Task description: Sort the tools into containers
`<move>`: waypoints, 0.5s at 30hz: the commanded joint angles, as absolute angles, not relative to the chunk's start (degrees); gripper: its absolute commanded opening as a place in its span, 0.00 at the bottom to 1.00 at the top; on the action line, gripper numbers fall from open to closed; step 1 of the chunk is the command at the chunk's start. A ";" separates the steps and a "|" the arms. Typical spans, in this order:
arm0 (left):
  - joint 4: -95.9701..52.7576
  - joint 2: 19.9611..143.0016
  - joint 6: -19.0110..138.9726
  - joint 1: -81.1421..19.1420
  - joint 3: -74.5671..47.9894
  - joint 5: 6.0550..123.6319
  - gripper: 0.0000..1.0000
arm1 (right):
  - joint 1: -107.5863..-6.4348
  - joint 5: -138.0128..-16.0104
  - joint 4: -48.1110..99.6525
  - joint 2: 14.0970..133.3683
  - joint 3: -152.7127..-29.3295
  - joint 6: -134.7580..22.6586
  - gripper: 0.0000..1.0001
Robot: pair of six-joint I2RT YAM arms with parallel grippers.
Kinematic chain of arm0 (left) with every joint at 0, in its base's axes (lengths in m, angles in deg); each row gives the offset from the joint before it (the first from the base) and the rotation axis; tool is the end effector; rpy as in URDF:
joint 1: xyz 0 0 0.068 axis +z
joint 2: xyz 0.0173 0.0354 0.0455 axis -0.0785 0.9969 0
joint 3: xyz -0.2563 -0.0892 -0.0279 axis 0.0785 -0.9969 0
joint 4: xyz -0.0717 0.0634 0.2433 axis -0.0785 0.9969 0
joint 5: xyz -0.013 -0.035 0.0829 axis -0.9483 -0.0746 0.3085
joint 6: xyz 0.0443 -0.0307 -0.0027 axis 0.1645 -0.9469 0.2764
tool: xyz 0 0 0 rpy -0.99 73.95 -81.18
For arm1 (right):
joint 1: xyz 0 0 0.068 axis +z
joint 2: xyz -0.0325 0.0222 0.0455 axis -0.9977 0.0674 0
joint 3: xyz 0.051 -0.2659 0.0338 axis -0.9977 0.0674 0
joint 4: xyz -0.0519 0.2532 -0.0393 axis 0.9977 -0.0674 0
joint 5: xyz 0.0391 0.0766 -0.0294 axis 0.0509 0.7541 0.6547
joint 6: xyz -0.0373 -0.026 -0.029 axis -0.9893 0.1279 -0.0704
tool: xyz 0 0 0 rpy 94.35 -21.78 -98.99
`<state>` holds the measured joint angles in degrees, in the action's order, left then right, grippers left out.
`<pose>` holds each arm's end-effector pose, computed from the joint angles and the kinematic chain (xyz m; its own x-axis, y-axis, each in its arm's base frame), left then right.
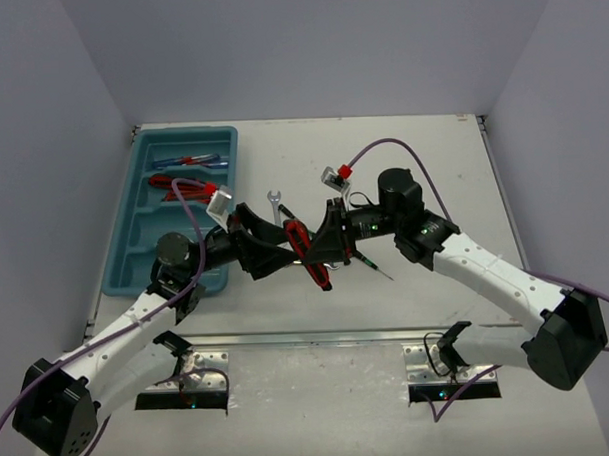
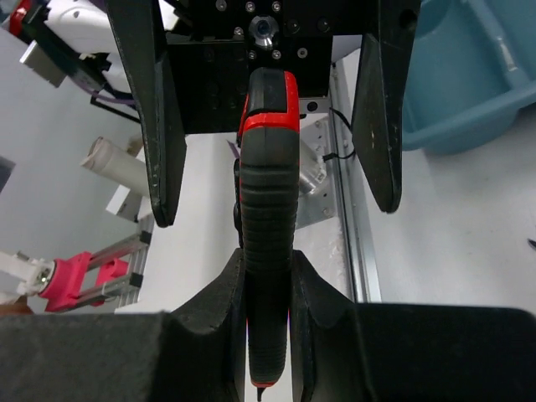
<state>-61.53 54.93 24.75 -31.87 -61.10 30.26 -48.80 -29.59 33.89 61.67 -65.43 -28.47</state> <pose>0.1573 -0.1086 0.2954 -0.4826 -0.3522 -0.8019 0.8198 0.1406 -0.5551 0.1962 0.1865 0.3184 -0.6872 -0.1174 -0.7169 -0.7246 0.0416 0.6879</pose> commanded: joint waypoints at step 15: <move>-57.42 55.90 29.60 -37.20 -53.14 37.99 0.00 | -45.10 -33.46 35.19 64.10 -69.79 -28.87 0.24</move>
